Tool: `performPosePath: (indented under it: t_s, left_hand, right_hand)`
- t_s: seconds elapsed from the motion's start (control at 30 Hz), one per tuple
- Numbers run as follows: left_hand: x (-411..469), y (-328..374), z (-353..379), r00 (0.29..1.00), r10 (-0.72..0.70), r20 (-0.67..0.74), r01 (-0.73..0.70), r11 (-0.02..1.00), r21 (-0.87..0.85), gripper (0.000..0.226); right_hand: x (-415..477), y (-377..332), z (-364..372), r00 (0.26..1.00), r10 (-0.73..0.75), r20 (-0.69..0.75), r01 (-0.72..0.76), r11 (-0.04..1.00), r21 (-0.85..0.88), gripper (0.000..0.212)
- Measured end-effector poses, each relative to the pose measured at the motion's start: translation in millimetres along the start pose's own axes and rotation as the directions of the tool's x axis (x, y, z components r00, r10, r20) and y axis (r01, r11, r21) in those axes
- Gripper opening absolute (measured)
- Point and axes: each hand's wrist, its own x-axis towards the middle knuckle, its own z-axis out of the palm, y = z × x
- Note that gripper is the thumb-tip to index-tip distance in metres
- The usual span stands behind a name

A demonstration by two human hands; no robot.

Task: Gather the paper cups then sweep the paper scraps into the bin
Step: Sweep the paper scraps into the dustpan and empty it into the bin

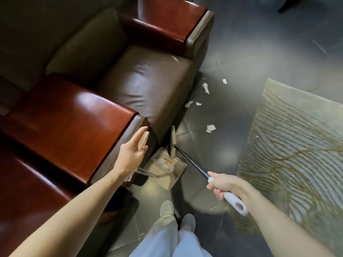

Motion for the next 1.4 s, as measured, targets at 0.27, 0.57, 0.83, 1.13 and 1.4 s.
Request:
performPosePath:
  t_s: [0.27, 0.57, 0.83, 1.13, 1.4]
  left_hand:
    - [12.2, 22.2, 3.3, 0.995, 0.013, 0.101, -0.007, 0.999, -0.054, 0.063]
    - [43.3, 72.8, 50.0, 0.994, 0.081, 0.076, -0.072, 0.991, -0.112, 0.059]
    - [84.2, 131.2, 134.6, 0.986, 0.048, 0.157, -0.057, 0.997, 0.056, 0.062]
    - [139.5, 161.2, 167.7, 0.997, 0.043, 0.071, -0.052, 0.99, 0.133, 0.062]
    - [151.6, 185.6, 184.1, 0.991, 0.044, 0.123, -0.048, 0.999, 0.026, 0.062]
  right_hand:
    - [-77.3, -12.3, -58.5, 0.999, -0.034, 0.024, 0.034, 0.999, 0.01, 0.065]
    - [-84.1, -22.2, -146.1, 0.981, -0.131, -0.146, 0.144, 0.986, 0.083, 0.068]
    - [-38.9, -41.3, -220.9, 0.911, -0.233, -0.34, 0.067, 0.898, -0.435, 0.072]
    - [-6.4, -45.9, -258.5, 0.957, -0.199, -0.209, -0.024, 0.669, -0.743, 0.065]
    - [-42.6, -26.5, -280.4, 0.998, -0.055, -0.028, 0.034, 0.871, -0.49, 0.076]
